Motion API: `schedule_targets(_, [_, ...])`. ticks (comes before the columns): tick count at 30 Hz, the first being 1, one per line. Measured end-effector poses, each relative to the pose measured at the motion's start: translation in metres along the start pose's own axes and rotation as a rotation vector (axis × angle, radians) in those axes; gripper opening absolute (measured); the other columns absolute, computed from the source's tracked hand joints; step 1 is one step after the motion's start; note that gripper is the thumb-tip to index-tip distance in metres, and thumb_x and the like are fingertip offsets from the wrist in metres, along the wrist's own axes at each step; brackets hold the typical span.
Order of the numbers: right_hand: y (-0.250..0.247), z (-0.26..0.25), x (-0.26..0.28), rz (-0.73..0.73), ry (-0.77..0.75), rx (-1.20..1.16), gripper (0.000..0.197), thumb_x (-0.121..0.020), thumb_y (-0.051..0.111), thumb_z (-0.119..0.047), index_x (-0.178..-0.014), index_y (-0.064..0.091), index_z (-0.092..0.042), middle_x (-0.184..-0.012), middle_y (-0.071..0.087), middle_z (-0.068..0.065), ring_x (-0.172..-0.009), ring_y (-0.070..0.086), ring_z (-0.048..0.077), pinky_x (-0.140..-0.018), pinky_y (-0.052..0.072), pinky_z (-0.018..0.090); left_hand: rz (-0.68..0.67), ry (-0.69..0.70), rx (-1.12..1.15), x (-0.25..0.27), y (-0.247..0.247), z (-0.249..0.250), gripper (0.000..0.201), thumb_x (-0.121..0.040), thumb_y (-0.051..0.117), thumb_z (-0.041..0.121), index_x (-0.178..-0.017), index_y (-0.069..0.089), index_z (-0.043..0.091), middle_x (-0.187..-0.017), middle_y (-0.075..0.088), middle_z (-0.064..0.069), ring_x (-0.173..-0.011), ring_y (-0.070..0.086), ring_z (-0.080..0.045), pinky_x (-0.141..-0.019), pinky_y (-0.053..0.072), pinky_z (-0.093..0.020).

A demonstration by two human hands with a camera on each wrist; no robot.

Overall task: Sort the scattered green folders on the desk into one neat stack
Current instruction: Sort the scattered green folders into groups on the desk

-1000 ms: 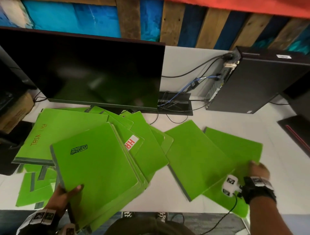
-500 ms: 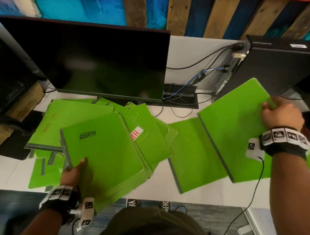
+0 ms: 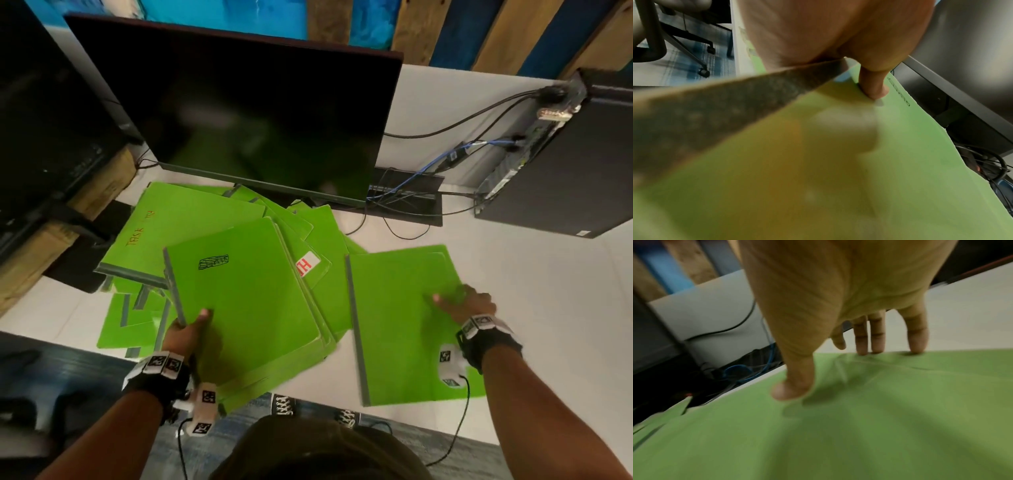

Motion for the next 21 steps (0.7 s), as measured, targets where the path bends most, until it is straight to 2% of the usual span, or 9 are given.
schedule_targets(3, [0.013,-0.003,0.01,0.011,0.026,0.099,0.108,-0.06,0.081,-0.055,-0.144,0.027,-0.014,-0.138,0.033,0.021,-0.129,0.032,0.039,-0.1,0.037,0.052,-0.007,0.008,-0.014,-0.002,0.002,-0.002,0.06,-0.081,0.068,0.047,-0.119,0.054,0.002,-0.096,0.066,-0.014,-0.077,0.063,-0.029,-0.068,0.054,-0.038])
schedule_targets(5, [0.016,0.004,0.015,0.042,0.122,0.096,0.109,-0.056,0.086,-0.05,-0.14,0.028,-0.013,-0.137,0.032,0.019,-0.13,0.03,0.038,-0.099,0.037,0.055,-0.005,0.004,-0.039,-0.004,0.002,-0.004,0.064,-0.081,0.067,0.05,-0.12,0.054,0.002,-0.101,0.066,-0.016,-0.08,0.063,-0.031,-0.074,0.055,-0.042])
schedule_targets(8, [0.016,0.013,0.019,0.056,0.211,0.106,0.109,-0.051,0.085,-0.057,-0.133,0.032,-0.01,-0.134,0.035,0.018,-0.128,0.033,0.035,-0.097,0.038,0.055,-0.015,0.02,-0.052,-0.004,0.002,-0.002,0.061,-0.084,0.065,0.048,-0.122,0.053,0.003,-0.097,0.063,-0.014,-0.077,0.059,-0.029,-0.066,0.049,-0.036])
schedule_targets(11, [0.013,0.022,0.022,0.05,0.255,0.057,0.104,-0.056,0.086,-0.051,-0.132,0.03,-0.006,-0.133,0.039,0.021,-0.128,0.037,0.038,-0.101,0.038,0.053,-0.023,0.035,-0.059,-0.001,0.002,0.001,0.057,-0.086,0.064,0.045,-0.121,0.052,0.002,-0.089,0.063,-0.012,-0.073,0.059,-0.026,-0.061,0.048,-0.032])
schedule_targets(14, [0.024,0.037,0.011,-0.062,0.291,-0.049,0.124,-0.043,0.092,-0.047,-0.138,0.026,-0.003,-0.14,0.038,0.021,-0.13,0.039,0.039,-0.104,0.038,0.052,-0.014,0.043,-0.045,0.0,0.003,-0.001,0.06,-0.085,0.064,0.046,-0.124,0.051,0.002,-0.097,0.063,-0.014,-0.079,0.06,-0.029,-0.07,0.051,-0.037])
schedule_targets(16, [0.032,0.044,0.013,-0.157,0.282,-0.075,0.132,-0.027,0.094,-0.05,-0.137,0.039,0.0,-0.135,0.051,0.021,-0.119,0.053,0.037,-0.096,0.047,0.049,-0.011,0.044,-0.05,0.0,0.001,-0.001,0.067,-0.082,0.065,0.051,-0.127,0.05,0.004,-0.109,0.064,-0.016,-0.091,0.062,-0.034,-0.083,0.053,-0.046])
schedule_targets(18, [0.038,0.046,0.017,-0.2,0.243,-0.165,0.105,-0.042,0.093,-0.044,-0.129,0.054,-0.002,-0.125,0.06,0.02,-0.1,0.064,0.036,-0.079,0.054,0.042,-0.007,0.042,-0.066,0.0,0.0,-0.001,0.069,-0.081,0.066,0.053,-0.128,0.05,0.005,-0.114,0.064,-0.018,-0.098,0.062,-0.037,-0.088,0.052,-0.05])
schedule_targets(19, [0.04,0.046,0.02,-0.209,0.234,-0.204,0.099,-0.042,0.093,-0.044,-0.126,0.058,-0.004,-0.122,0.062,0.021,-0.092,0.065,0.034,-0.071,0.055,0.038,-0.01,0.047,-0.072,0.001,0.0,0.0,0.069,-0.081,0.066,0.052,-0.128,0.05,0.004,-0.115,0.063,-0.018,-0.099,0.062,-0.037,-0.089,0.051,-0.05])
schedule_targets(21, [0.043,0.047,0.023,-0.177,0.239,-0.238,0.121,-0.018,0.091,-0.054,-0.125,0.059,-0.006,-0.122,0.061,0.019,-0.094,0.065,0.035,-0.073,0.055,0.038,-0.014,0.057,-0.09,0.002,0.0,0.001,0.068,-0.082,0.065,0.05,-0.128,0.05,0.003,-0.116,0.063,-0.019,-0.099,0.061,-0.037,-0.089,0.051,-0.048])
Point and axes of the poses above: each hand's wrist, its own x-axis away from the middle knuckle, its own y-axis out of the palm, z = x × y, the point moved 7 cm from there along -x, towards the middle knuckle
